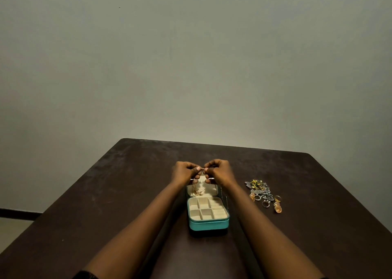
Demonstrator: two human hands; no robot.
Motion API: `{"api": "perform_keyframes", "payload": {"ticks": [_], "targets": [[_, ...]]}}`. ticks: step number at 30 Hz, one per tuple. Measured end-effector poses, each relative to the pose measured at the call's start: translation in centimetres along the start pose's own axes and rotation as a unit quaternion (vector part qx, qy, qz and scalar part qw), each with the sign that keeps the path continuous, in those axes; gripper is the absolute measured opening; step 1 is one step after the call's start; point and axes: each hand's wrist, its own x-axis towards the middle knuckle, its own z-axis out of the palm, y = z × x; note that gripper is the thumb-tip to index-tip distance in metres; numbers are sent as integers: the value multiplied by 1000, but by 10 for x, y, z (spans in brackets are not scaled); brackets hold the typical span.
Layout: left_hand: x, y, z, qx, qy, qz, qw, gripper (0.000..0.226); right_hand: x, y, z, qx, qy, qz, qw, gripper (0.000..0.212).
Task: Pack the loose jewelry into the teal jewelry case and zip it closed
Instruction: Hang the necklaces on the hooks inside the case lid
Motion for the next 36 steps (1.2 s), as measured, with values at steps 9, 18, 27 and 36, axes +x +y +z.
{"api": "perform_keyframes", "payload": {"ticks": [9, 18, 27, 36], "targets": [[21, -11, 9, 160, 66, -21, 985, 13, 23, 14, 10, -186, 90, -1, 978, 31], [30, -16, 19, 324, 93, 3, 942, 15, 36, 23, 22, -256, 149, 20, 955, 13], [39, -24, 20, 352, 57, 25, 934, 19, 41, 30, 25, -315, 140, 9, 939, 24], [38, -14, 19, 455, -30, 48, 889, 23, 37, 30, 24, -336, 116, 9, 935, 25]]}}
